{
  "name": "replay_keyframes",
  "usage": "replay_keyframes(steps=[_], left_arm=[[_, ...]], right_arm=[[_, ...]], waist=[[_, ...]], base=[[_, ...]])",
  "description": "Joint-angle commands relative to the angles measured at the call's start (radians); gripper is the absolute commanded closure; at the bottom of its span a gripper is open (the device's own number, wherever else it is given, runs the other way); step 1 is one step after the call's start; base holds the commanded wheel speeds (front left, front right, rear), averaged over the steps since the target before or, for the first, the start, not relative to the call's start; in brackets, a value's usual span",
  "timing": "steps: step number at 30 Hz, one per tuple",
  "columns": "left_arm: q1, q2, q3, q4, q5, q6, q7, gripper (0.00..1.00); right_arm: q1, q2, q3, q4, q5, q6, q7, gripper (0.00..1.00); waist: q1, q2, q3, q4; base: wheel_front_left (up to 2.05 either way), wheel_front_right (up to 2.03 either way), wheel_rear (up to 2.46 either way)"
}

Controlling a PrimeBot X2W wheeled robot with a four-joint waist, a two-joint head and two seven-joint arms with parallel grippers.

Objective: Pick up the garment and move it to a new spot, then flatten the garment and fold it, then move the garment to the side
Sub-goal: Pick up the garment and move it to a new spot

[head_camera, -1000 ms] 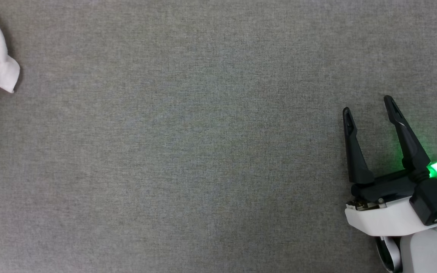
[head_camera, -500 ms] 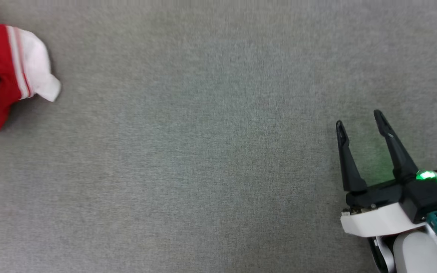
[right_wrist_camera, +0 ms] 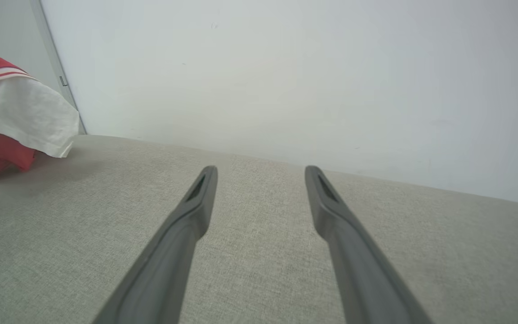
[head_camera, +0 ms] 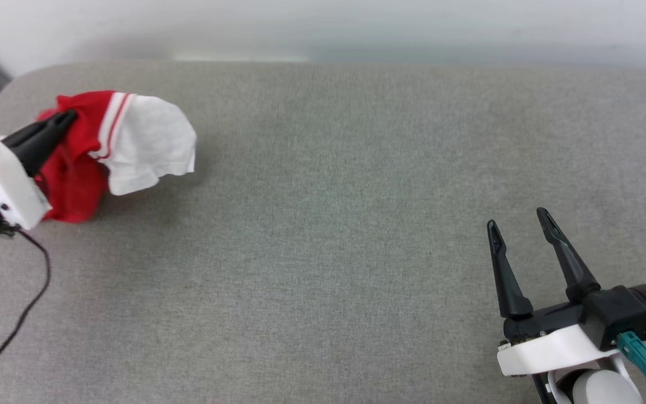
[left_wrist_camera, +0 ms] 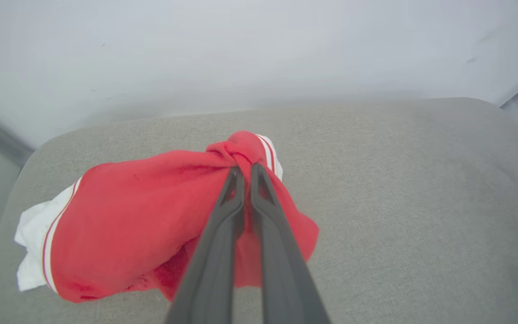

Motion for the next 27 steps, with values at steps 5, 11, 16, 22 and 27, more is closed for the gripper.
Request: replay_keyframes(steps=[5, 11, 16, 22, 27], left_arm=[[0.030, -0.097, -0.025, -0.079, 0.032, 0.021, -0.076, 1.00], [0.043, -0.231, -0.086, -0.181, 0.089, 0.098, -0.113, 1.00], [0.010, -0.377, -0.137, -0.209, 0.140, 0.152, -0.144, 1.00], [-0.043, -0.543, -0.185, -0.162, 0.194, 0.184, -0.184, 1.00], [-0.074, -0.667, -0.236, -0.071, 0.230, 0.175, -0.213, 1.00]], right_arm=[[0.015, 0.000, -0.006, 0.002, 0.015, -0.001, -0.002, 0.00], [0.004, 0.001, -0.039, -0.013, 0.023, -0.001, -0.002, 0.00], [-0.014, 0.001, -0.069, -0.033, 0.012, -0.001, -0.002, 0.00], [-0.039, 0.001, -0.099, -0.065, 0.008, -0.001, -0.002, 0.00], [-0.043, 0.001, -0.122, -0.084, 0.014, -0.001, -0.002, 0.00]], waist=[[0.0002, 0.0000, -0.070, -0.025], [0.0002, 0.0000, -0.086, -0.073], [0.0002, 0.0000, -0.080, -0.121], [0.0002, 0.0000, -0.035, -0.188], [0.0002, 0.0000, 0.016, -0.226]], base=[[0.00, 0.00, 0.00], [0.00, 0.00, 0.00], [0.00, 0.00, 0.00], [0.00, 0.00, 0.00], [0.00, 0.00, 0.00]])
